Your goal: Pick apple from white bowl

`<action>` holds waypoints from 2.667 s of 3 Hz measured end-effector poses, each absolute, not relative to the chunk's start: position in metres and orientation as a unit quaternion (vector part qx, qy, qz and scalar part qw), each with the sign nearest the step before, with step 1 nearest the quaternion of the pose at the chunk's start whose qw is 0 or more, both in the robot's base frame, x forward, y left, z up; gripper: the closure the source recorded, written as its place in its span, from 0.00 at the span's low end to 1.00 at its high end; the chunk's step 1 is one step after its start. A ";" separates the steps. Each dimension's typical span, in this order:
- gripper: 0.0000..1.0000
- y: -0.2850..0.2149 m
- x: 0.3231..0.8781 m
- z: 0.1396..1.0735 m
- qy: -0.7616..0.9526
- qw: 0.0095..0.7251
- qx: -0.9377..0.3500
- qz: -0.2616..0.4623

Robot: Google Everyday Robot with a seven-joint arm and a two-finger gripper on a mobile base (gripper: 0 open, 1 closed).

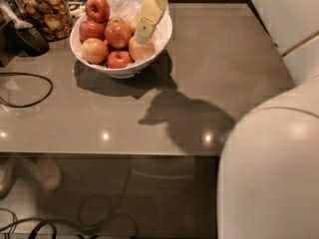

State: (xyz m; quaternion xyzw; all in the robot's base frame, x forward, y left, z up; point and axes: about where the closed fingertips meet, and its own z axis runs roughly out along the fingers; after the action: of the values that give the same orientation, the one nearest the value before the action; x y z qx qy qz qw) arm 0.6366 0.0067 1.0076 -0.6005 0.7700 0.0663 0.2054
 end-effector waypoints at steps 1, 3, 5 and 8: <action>0.00 0.006 0.660 1.002 0.787 0.206 -0.576 0.077; 0.02 0.001 0.695 0.965 0.820 0.183 -0.535 0.088; 0.01 0.012 0.702 0.946 0.826 0.167 -0.529 0.100; 0.04 0.030 0.701 0.954 0.808 0.187 -0.545 0.124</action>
Offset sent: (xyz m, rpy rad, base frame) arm 0.0575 -0.0280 -0.0278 -0.0215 0.1565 -0.1600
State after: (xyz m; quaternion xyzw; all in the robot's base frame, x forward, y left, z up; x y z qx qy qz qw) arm 0.7012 0.0304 0.9544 -0.5448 0.8080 0.1240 0.1868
